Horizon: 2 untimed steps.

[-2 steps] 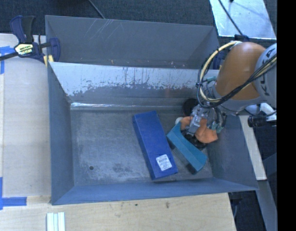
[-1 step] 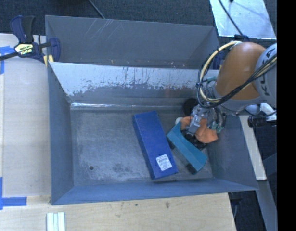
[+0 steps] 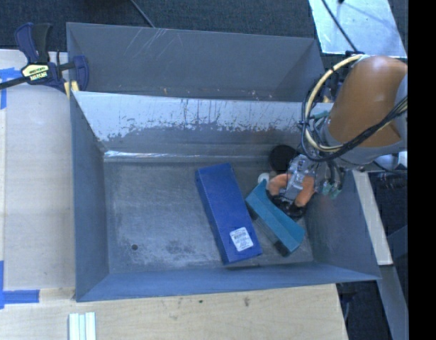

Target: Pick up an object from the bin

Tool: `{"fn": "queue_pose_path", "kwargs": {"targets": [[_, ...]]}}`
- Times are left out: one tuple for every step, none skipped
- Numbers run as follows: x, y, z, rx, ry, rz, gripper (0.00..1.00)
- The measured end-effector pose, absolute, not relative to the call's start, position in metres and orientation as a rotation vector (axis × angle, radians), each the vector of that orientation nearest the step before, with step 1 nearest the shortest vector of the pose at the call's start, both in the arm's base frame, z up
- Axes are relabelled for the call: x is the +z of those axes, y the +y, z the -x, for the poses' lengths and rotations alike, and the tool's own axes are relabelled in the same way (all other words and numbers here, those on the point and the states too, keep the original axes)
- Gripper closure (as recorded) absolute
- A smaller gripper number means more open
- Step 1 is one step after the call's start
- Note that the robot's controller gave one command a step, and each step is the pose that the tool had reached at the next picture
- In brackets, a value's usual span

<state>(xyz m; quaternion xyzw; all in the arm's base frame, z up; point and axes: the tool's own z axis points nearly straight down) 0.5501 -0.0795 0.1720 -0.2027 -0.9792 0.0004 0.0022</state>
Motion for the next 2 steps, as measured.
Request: {"fn": "queue_pose_path", "kwargs": {"targets": [[0.0874, -0.0753, -0.5828, 0.001, -3.122, 0.601, 1.00], [0.0874, -0.0753, -0.5828, 0.001, -3.122, 0.600, 1.00]]}}
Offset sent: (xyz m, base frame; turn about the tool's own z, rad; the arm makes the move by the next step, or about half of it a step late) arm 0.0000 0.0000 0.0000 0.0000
